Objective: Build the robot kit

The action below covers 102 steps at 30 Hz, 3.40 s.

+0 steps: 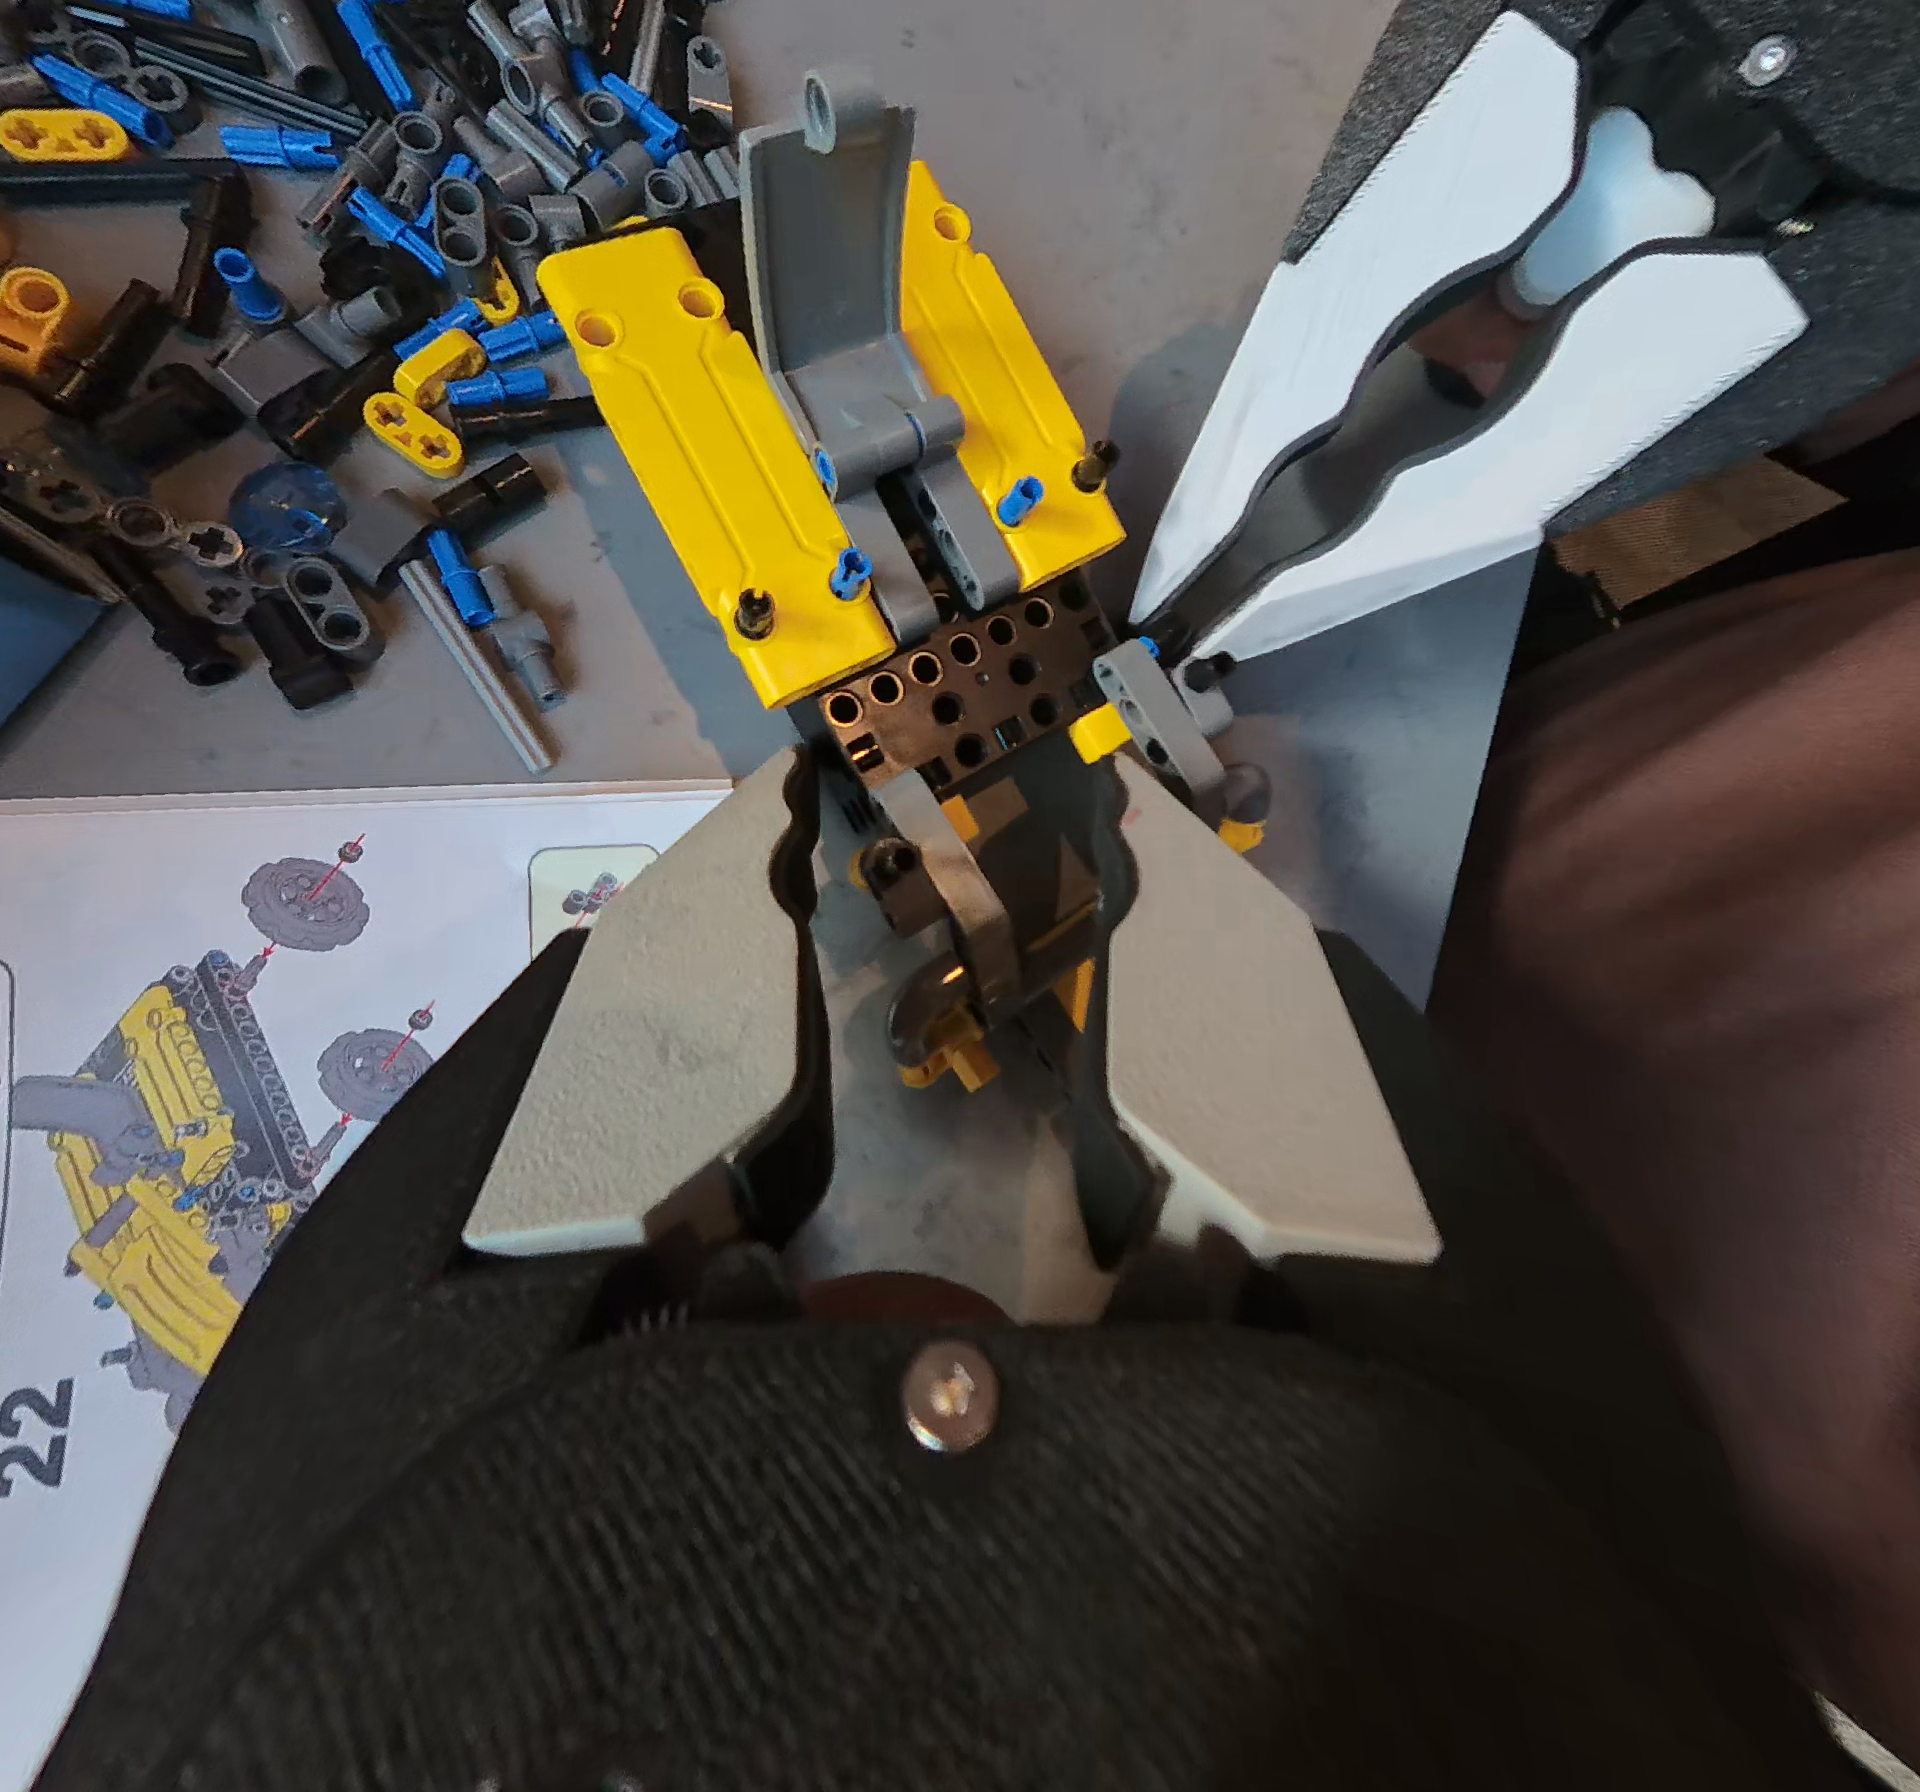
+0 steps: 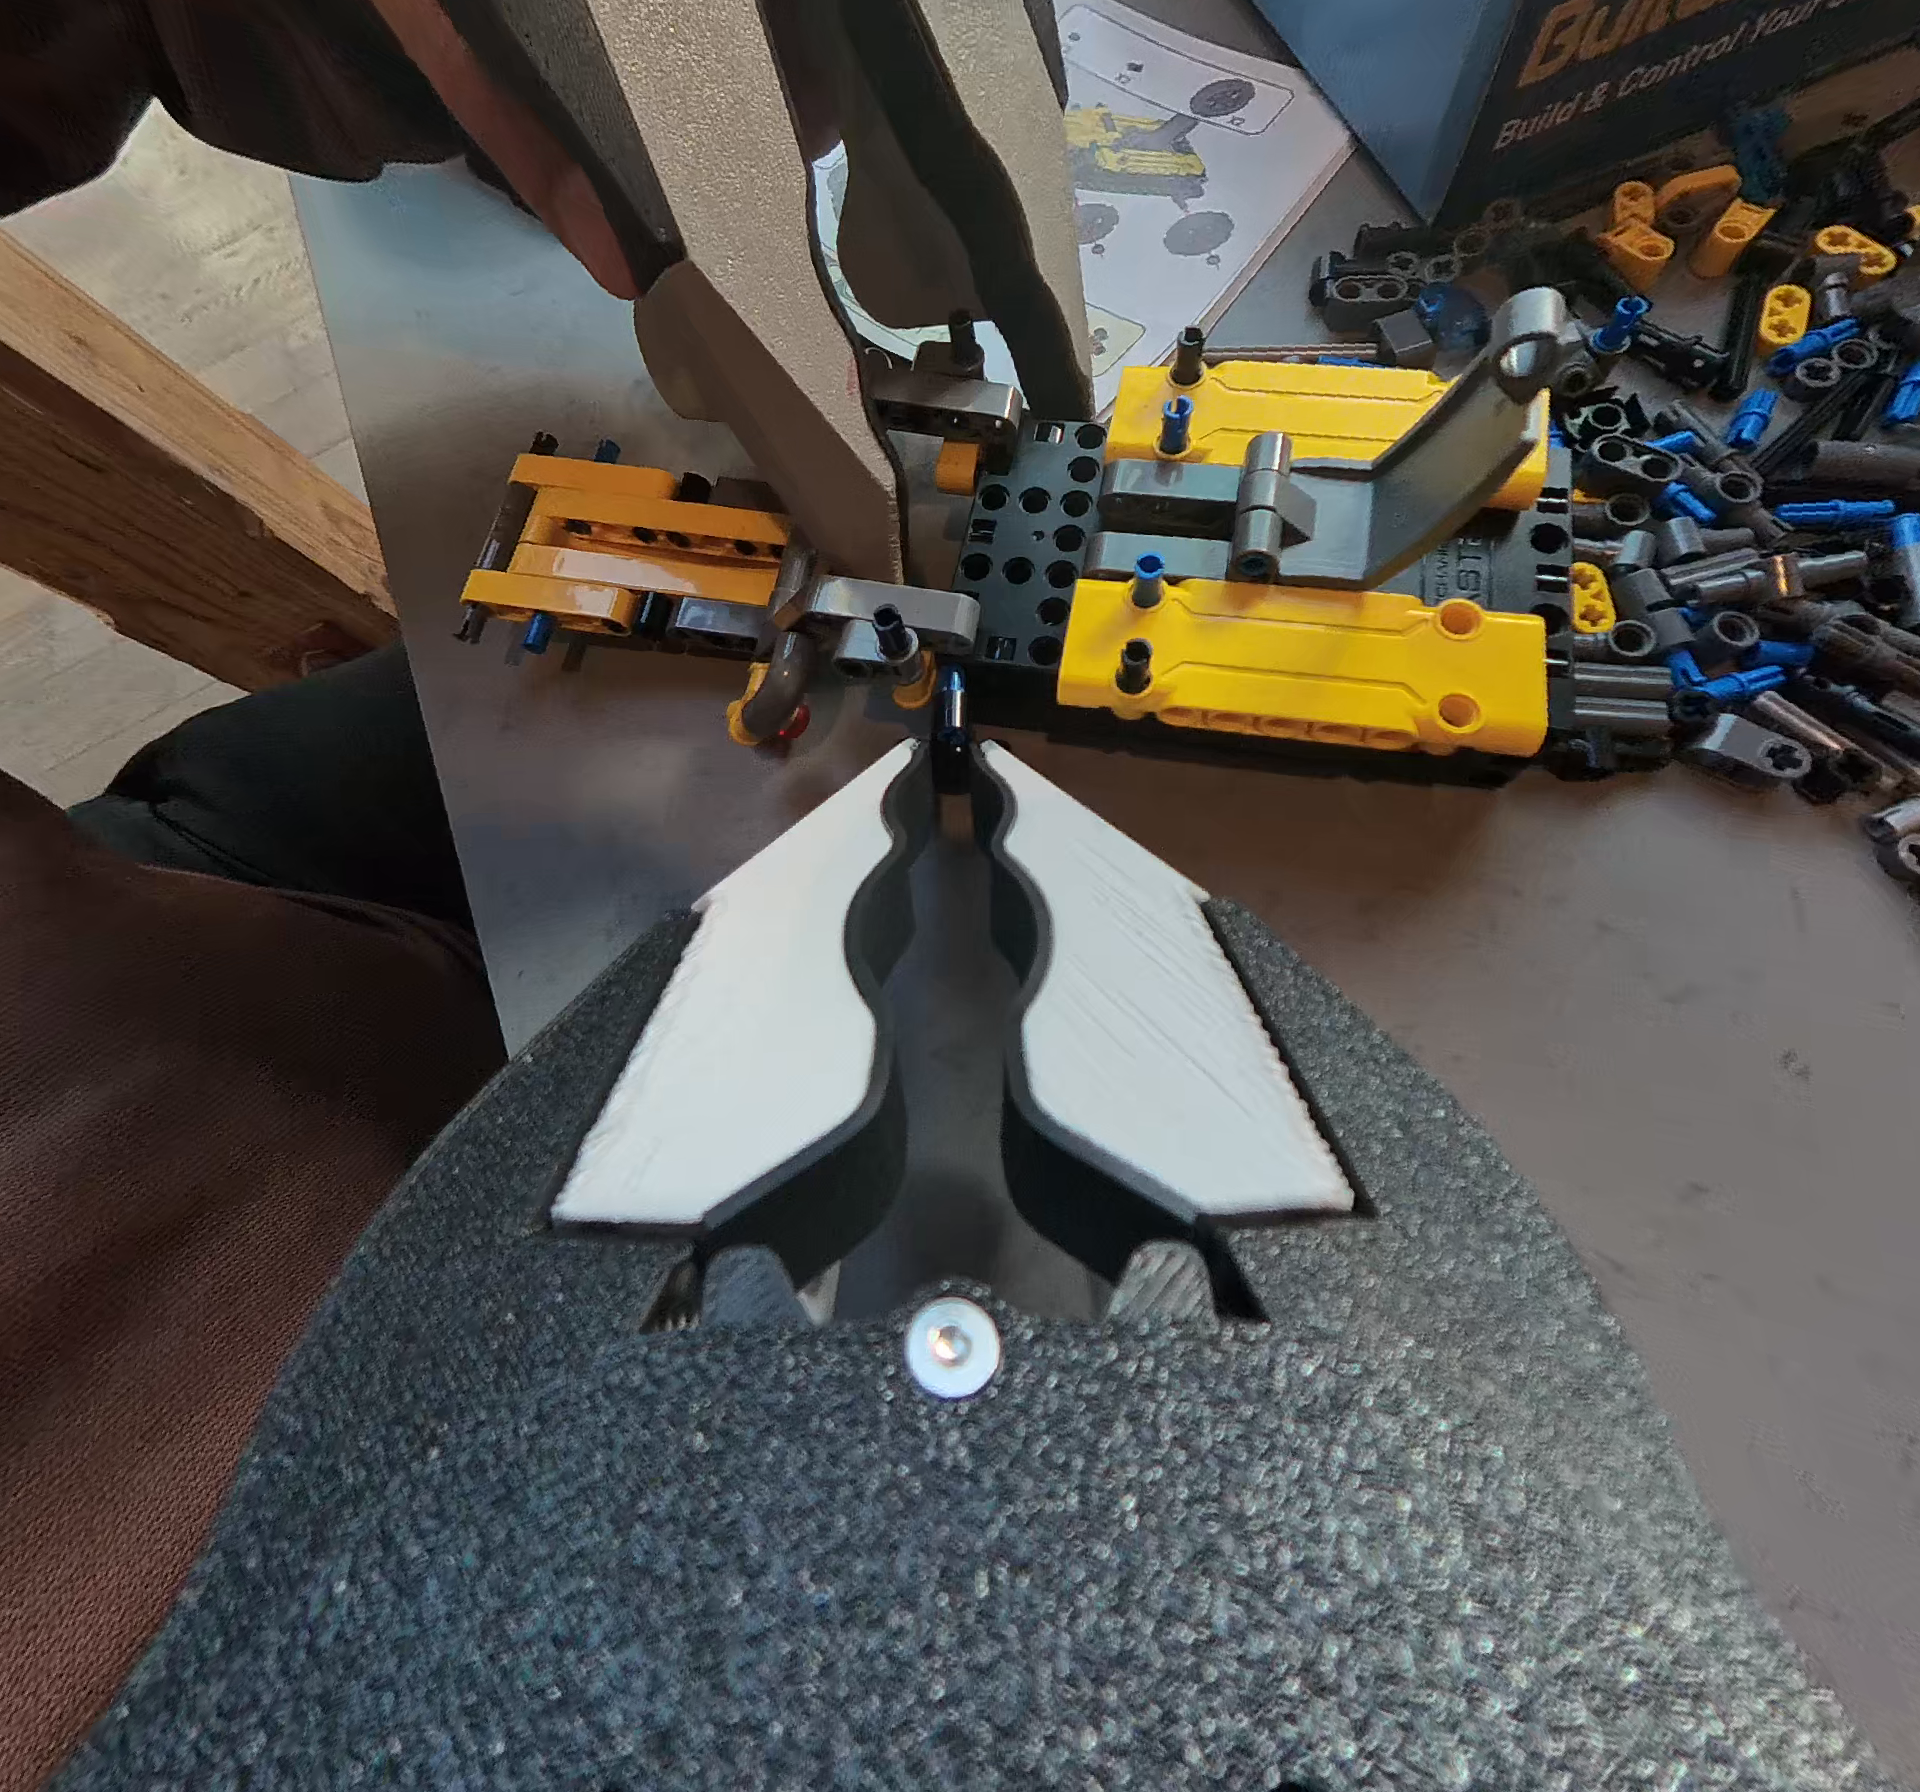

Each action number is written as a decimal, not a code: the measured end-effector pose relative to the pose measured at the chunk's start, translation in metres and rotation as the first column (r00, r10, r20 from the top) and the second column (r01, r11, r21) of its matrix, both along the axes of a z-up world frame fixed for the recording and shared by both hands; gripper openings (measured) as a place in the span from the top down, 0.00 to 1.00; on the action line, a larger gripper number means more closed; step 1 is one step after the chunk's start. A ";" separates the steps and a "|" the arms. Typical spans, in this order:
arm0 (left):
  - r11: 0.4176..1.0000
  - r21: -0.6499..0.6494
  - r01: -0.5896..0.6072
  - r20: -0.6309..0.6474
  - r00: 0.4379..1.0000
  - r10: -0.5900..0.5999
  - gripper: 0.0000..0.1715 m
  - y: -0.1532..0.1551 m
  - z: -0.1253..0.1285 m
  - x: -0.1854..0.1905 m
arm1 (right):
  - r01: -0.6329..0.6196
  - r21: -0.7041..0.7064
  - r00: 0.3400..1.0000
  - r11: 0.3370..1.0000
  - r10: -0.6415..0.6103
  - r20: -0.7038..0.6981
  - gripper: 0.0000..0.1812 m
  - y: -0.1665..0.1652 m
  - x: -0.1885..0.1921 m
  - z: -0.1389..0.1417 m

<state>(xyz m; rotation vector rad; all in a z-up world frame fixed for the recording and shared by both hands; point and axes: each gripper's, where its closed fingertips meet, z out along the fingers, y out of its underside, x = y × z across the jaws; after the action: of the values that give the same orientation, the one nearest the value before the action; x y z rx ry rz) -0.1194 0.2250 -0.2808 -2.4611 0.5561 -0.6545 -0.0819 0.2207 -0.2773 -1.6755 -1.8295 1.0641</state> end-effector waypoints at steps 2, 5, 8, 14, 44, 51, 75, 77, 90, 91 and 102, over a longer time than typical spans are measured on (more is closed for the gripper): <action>1.000 -0.003 0.005 0.016 1.000 -0.005 0.70 0.001 0.000 0.001 | 0.001 -0.002 1.000 1.000 -0.001 0.001 0.98 0.001 0.000 0.000; 1.000 -0.023 0.008 0.033 0.999 -0.007 0.71 0.001 0.001 0.001 | 0.001 0.001 1.000 1.000 -0.001 -0.001 0.98 0.002 0.001 0.000; 0.999 -0.054 -0.002 0.052 0.999 0.005 0.74 -0.002 0.002 0.001 | -0.007 0.007 1.000 1.000 0.007 -0.002 0.98 0.001 0.003 0.000; 0.993 -0.085 -0.087 0.157 0.983 0.099 0.79 0.003 0.005 0.001 | -0.012 -0.001 1.000 1.000 0.012 -0.010 0.98 0.002 0.007 0.001; 0.999 0.042 -0.018 -0.129 0.991 0.023 0.82 -0.009 0.018 0.046 | 0.009 0.015 0.998 1.000 -0.008 -0.058 0.99 0.008 0.010 0.008; 0.996 0.085 0.003 -0.204 0.979 0.015 0.83 -0.007 0.017 0.048 | 0.014 0.020 0.998 1.000 -0.013 -0.056 0.99 0.009 0.010 0.008; 0.990 0.137 -0.038 -0.097 0.994 0.052 0.89 -0.001 0.016 0.040 | 0.008 0.293 0.997 0.956 0.017 -0.081 0.98 0.013 0.005 0.004; 0.989 0.144 -0.038 -0.096 0.994 0.052 0.89 -0.001 0.016 0.040 | 0.008 0.272 0.997 0.962 0.012 -0.075 0.99 0.013 0.004 0.003; 0.987 0.158 -0.034 -0.083 0.995 0.047 0.89 -0.001 0.016 0.039 | 0.031 0.147 0.999 0.989 -0.025 -0.046 0.99 0.015 0.003 0.002; 0.987 0.154 -0.037 -0.080 0.996 0.050 0.89 -0.001 0.016 0.039 | 0.034 0.118 0.999 0.992 -0.030 -0.041 0.99 0.015 0.003 0.002; 0.985 0.159 -0.074 -0.067 0.994 0.086 0.89 0.002 0.016 0.038 | 0.069 0.130 0.997 0.989 -0.065 -0.040 0.98 0.016 0.002 0.003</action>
<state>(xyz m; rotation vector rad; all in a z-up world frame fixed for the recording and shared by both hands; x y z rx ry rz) -0.0814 0.2267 -0.2648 -2.3544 0.5135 -0.4711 -0.0798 0.2362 -0.2746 -1.6189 -1.7677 0.9191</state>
